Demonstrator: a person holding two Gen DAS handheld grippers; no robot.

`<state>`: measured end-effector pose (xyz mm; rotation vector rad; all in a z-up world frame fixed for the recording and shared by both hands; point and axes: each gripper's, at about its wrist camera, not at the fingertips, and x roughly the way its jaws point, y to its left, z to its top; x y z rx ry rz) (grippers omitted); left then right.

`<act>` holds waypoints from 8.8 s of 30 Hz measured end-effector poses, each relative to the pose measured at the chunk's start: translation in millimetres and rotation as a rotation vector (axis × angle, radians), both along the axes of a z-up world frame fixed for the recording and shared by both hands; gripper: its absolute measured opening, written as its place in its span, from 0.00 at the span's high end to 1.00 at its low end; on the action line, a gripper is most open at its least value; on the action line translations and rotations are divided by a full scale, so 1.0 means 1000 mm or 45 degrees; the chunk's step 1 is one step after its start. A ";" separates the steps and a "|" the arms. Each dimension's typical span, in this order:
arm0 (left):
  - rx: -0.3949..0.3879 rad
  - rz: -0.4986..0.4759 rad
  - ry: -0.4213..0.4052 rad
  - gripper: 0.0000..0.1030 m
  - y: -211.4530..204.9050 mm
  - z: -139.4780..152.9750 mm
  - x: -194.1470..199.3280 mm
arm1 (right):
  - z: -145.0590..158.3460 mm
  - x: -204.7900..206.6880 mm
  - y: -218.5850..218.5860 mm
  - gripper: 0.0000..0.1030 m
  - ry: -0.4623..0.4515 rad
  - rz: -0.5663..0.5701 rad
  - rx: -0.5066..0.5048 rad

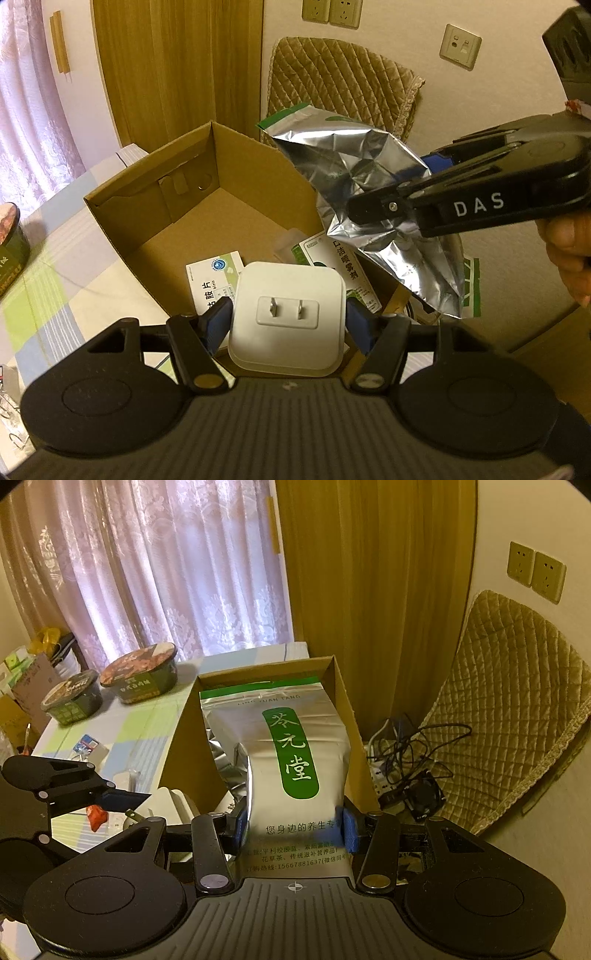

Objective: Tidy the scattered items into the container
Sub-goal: 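Lower the foil pouch into the box and open the right tool while the left tool releases the adapter, then withdraw both tools from the box back over the table, then move the left tool to the red candy while the right tool reaches the white remote, then close the right tool on the white remote while the left tool closes on the red candy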

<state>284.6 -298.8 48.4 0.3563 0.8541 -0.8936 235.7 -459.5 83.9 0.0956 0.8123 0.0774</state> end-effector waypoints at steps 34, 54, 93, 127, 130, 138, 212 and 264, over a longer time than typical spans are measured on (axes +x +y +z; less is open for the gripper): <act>0.000 0.107 -0.020 0.32 0.035 -0.009 -0.004 | -0.012 0.012 -0.004 0.51 -0.005 -0.006 0.011; -0.011 0.140 0.003 0.32 0.054 -0.015 -0.007 | -0.018 0.037 0.021 0.51 0.008 0.039 -0.005; -0.019 0.232 0.013 0.32 0.104 -0.009 -0.026 | -0.018 0.000 0.040 0.19 0.002 -0.015 0.100; -0.021 0.687 0.063 0.02 0.290 -0.011 -0.176 | -0.022 -0.140 0.174 0.19 0.106 0.101 0.264; -0.011 0.731 0.058 0.02 0.305 -0.010 -0.180 | -0.026 -0.145 0.186 0.19 0.126 0.124 0.268; -0.023 0.810 0.046 0.02 0.333 -0.005 -0.179 | -0.036 -0.141 0.212 0.19 0.164 0.189 0.252; 0.099 0.781 0.036 0.49 0.307 -0.132 0.055 | -0.175 0.107 0.272 0.34 0.140 0.474 -0.063; 0.115 0.455 0.097 0.68 0.275 -0.141 0.047 | -0.184 -0.012 0.264 0.59 0.138 0.399 -0.163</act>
